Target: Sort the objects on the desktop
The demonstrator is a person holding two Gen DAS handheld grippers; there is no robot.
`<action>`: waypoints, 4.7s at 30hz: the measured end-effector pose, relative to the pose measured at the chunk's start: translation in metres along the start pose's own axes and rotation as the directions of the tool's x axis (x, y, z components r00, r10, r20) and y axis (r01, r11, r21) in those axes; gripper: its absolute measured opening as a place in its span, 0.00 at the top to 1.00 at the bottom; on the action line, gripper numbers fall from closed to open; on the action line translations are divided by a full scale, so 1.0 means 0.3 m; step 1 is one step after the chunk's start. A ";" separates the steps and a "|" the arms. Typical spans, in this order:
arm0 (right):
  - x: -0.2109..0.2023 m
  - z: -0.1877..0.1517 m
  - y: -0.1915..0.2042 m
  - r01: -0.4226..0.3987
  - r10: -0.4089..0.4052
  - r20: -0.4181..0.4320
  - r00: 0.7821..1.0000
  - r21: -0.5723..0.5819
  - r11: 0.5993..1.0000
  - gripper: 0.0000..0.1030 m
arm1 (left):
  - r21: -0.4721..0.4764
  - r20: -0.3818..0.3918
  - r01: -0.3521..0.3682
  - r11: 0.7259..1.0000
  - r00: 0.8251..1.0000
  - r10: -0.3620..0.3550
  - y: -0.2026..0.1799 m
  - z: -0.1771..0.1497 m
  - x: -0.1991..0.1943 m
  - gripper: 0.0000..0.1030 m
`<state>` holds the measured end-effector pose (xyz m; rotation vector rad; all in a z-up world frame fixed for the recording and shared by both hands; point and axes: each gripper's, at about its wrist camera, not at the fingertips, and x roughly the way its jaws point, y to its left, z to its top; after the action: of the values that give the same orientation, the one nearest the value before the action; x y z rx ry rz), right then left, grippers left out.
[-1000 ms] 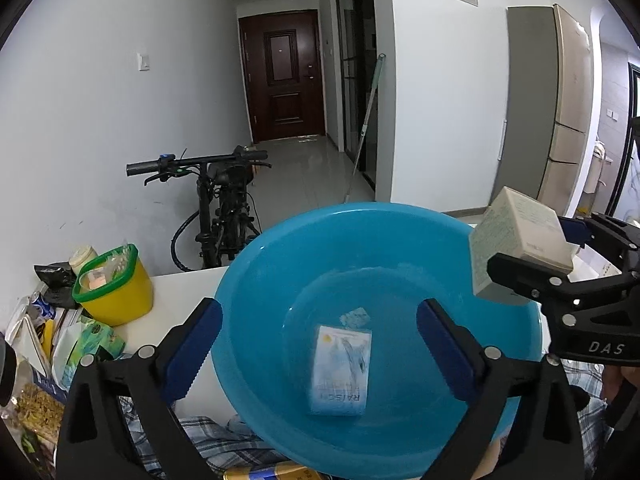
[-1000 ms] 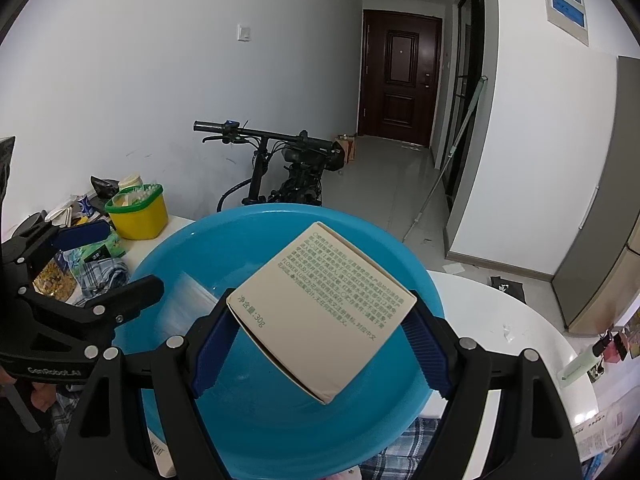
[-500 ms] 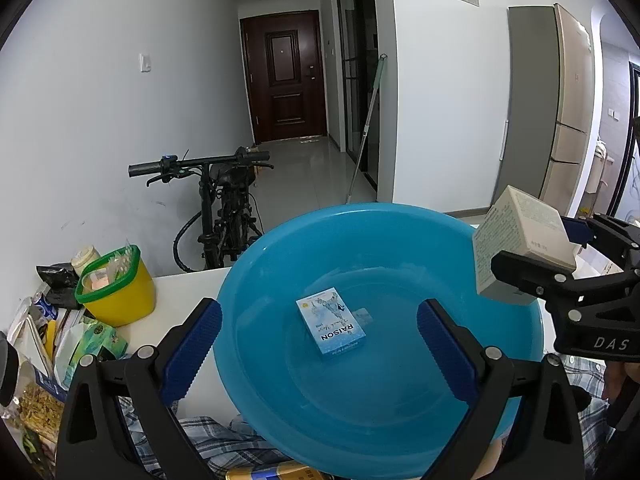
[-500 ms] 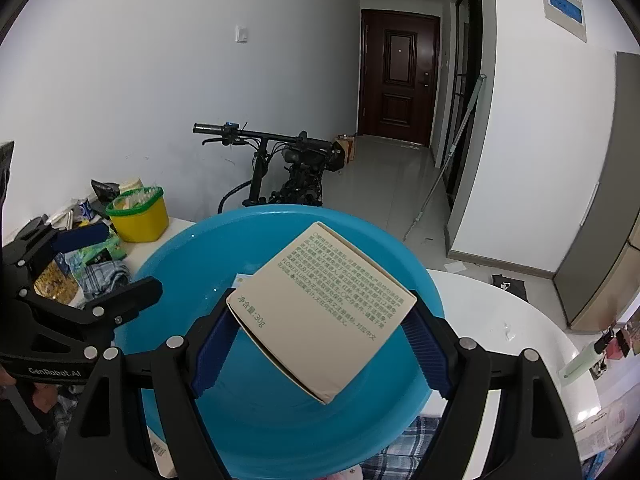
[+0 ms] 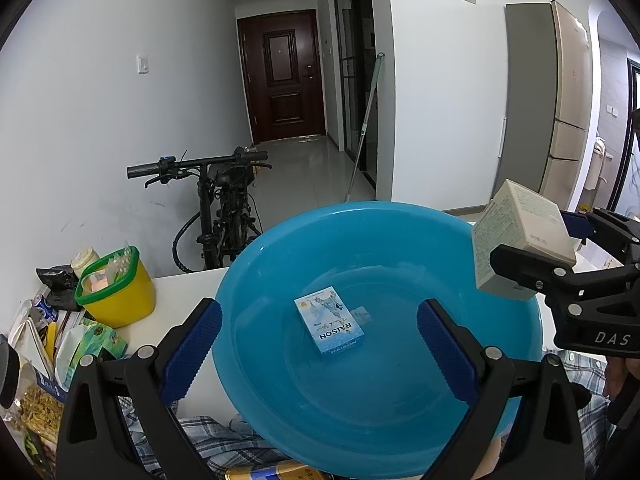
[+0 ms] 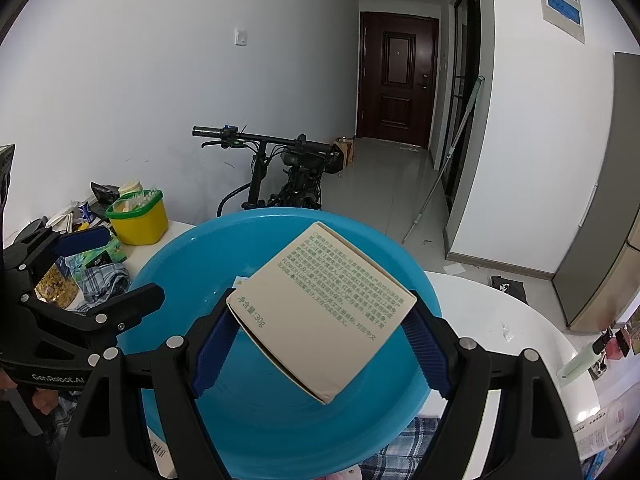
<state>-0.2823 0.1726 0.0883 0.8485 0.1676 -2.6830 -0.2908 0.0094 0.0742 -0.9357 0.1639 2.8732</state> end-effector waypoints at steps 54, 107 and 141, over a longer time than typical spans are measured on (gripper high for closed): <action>-0.004 -0.005 0.004 -0.004 0.004 -0.001 1.000 -0.007 1.000 0.24 | 0.012 0.006 -0.016 1.000 1.000 0.016 -0.005 0.005 -0.025 0.03; 0.020 -0.004 0.031 -0.012 0.011 -0.009 1.000 -0.026 1.000 0.24 | -0.011 -0.006 -0.022 1.000 1.000 0.022 0.017 0.004 -0.008 0.03; -0.018 0.012 0.016 0.005 -0.005 0.001 1.000 -0.018 1.000 0.00 | -0.025 0.062 -0.024 0.999 0.998 0.025 0.048 0.034 -0.084 0.03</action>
<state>-0.2785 0.1687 0.0941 0.8424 0.1930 -2.6827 -0.2786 -0.0054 0.0984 -0.8525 0.1361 2.9292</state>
